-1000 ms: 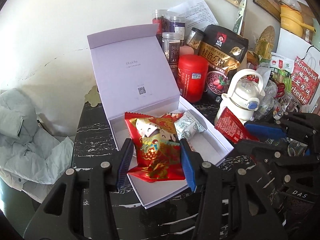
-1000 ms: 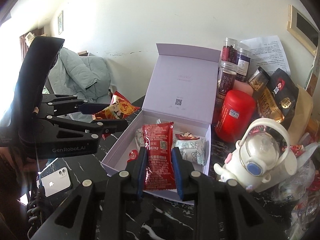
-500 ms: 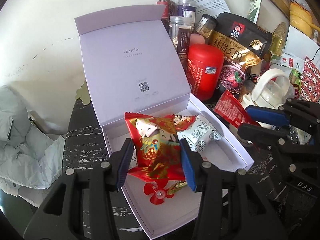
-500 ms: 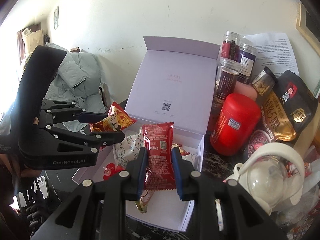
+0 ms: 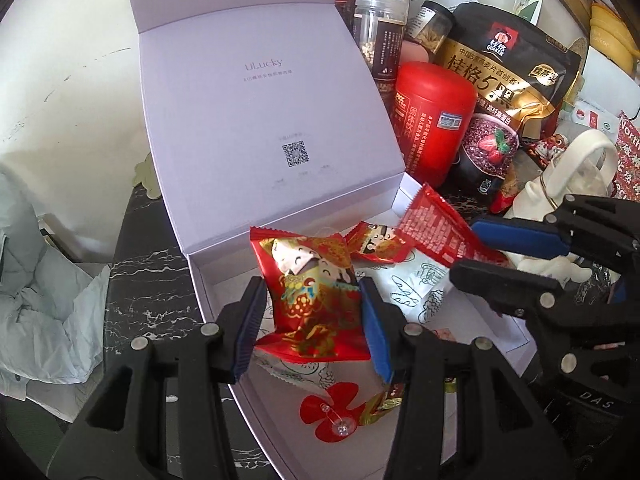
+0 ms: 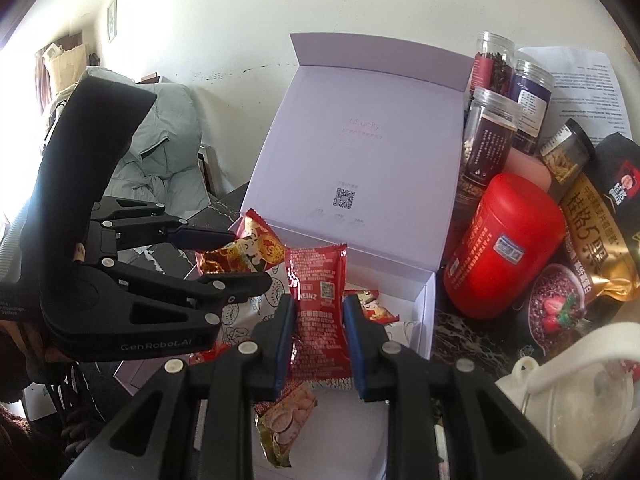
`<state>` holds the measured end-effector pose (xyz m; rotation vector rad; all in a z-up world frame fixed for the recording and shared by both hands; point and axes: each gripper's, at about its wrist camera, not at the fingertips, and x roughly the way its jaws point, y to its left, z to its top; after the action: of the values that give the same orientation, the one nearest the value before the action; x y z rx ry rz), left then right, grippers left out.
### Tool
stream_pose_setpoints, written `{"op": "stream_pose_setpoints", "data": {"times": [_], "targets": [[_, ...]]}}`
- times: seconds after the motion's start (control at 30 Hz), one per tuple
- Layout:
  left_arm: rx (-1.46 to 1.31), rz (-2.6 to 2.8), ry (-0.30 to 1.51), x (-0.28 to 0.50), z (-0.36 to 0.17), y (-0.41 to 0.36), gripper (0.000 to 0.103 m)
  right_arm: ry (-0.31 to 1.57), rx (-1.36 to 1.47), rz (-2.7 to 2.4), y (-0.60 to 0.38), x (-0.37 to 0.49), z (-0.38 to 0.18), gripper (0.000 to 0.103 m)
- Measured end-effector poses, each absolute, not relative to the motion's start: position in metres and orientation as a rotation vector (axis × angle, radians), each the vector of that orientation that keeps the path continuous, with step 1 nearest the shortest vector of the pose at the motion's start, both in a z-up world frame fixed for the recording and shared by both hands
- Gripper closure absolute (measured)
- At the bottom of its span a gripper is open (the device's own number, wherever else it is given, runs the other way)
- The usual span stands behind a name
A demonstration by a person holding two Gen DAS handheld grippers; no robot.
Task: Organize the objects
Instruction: 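Lift the red cartoon packet and red sachet and carry both toward the lavender box, then lower both held items into the box and open both grippers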
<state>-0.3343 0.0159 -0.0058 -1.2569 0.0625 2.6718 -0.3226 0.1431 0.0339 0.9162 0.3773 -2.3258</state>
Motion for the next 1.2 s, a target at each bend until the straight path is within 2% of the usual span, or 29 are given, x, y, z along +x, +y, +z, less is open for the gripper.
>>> {"op": "stream_pose_setpoints", "data": {"times": [0.67,0.97,1.07,1.2], "targets": [[-1.340,2.561,0.075,-0.357,-0.036,0.019,0.058,0.368,1.082,-2.290,0.132,-0.355,-0.002,0.076],[-1.349,2.579,0.157,-0.353,-0.037,0.023,0.057,0.426,1.122,-2.296,0.128,-0.352,-0.009,0.075],[-1.359,2.590,0.130,-0.350,-0.034,0.021,0.056,0.431,1.110,-2.313,0.131,-0.347,-0.003,0.074],[-1.367,2.612,0.106,-0.345,-0.025,0.018,0.054,0.437,1.100,-2.341,0.135,-0.339,0.007,0.068]]}}
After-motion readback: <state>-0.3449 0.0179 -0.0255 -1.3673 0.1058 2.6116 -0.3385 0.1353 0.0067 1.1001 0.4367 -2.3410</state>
